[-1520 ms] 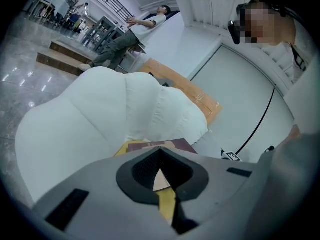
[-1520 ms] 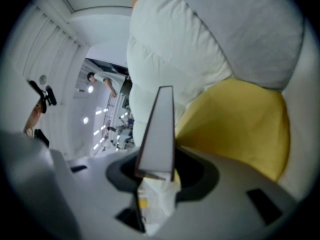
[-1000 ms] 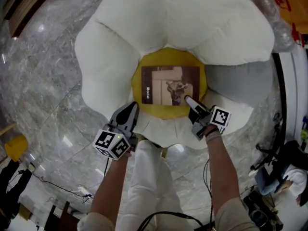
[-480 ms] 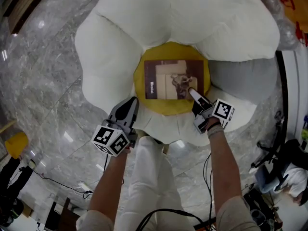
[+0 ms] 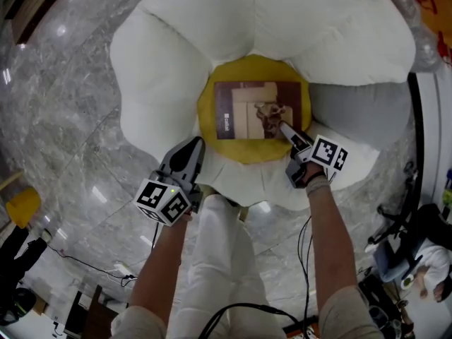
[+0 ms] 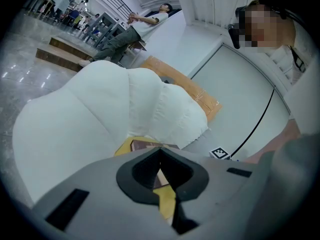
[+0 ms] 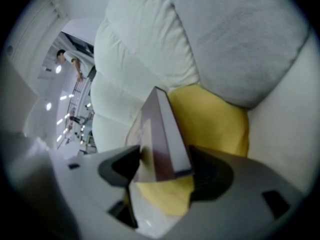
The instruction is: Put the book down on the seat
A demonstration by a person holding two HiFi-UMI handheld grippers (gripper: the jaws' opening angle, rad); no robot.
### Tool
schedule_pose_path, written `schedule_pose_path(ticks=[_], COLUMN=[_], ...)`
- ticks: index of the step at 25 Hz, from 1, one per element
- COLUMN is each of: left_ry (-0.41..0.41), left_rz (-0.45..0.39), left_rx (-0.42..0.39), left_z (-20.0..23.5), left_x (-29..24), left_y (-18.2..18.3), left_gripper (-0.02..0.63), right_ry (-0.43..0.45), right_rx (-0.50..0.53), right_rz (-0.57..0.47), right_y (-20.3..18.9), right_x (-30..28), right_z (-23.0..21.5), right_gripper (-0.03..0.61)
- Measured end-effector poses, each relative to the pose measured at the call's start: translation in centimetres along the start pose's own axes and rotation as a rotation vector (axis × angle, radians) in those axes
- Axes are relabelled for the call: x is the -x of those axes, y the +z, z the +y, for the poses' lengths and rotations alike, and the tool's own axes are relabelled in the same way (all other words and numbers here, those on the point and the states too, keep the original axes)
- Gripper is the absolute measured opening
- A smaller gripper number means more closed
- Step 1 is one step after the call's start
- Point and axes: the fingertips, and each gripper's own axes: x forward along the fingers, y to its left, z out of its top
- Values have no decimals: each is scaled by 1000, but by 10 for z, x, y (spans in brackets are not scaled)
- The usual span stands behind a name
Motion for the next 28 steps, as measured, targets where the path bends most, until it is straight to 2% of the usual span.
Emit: schedule_pose_path(ticks=[11,17,28], left_ry=[11,7,5], left_rz=[0,5,3], left_rx=[12,13,7], left_z=[5,4,-1], left_x=[7,6,8], left_y=[-4,-4,-1], left_gripper=[25,25,25], right_ry=[-79,-61,-89], right_rx=[37,-53,-33], right_rz=[20,-43,-24], right_y=[2,5,1], right_x=[-4,1,11], right_z=[-10,-18,-25], right_gripper=[322,325,325])
